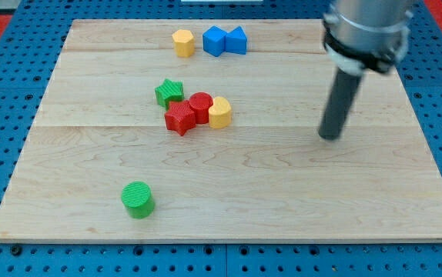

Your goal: Move the green circle towards the left edge of the board

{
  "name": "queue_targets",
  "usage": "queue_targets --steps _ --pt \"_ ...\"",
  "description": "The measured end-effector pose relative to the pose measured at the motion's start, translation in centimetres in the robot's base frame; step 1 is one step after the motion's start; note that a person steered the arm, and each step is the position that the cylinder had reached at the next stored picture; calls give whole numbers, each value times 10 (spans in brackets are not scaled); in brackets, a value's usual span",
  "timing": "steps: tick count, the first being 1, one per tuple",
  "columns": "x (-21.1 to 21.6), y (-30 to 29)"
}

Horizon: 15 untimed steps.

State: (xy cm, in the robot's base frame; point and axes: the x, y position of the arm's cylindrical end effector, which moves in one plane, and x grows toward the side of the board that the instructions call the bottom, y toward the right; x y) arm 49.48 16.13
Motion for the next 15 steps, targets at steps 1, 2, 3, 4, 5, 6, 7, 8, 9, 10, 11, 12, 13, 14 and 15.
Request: queue_targets --steps 1,2,3,4,5,6,7,8,9,10,11,12,13,14,15 --pt "76 -9" --pt "96 -78" --pt "123 -121" --pt "115 -175" --pt "102 -255" --pt "98 -292" --pt "60 -311" --pt "33 -321" --pt "34 -303" --pt "34 -298" --pt "33 -277" --pt "8 -274" --pt "-52 -302" --pt "-92 -335" --pt "-69 -341"
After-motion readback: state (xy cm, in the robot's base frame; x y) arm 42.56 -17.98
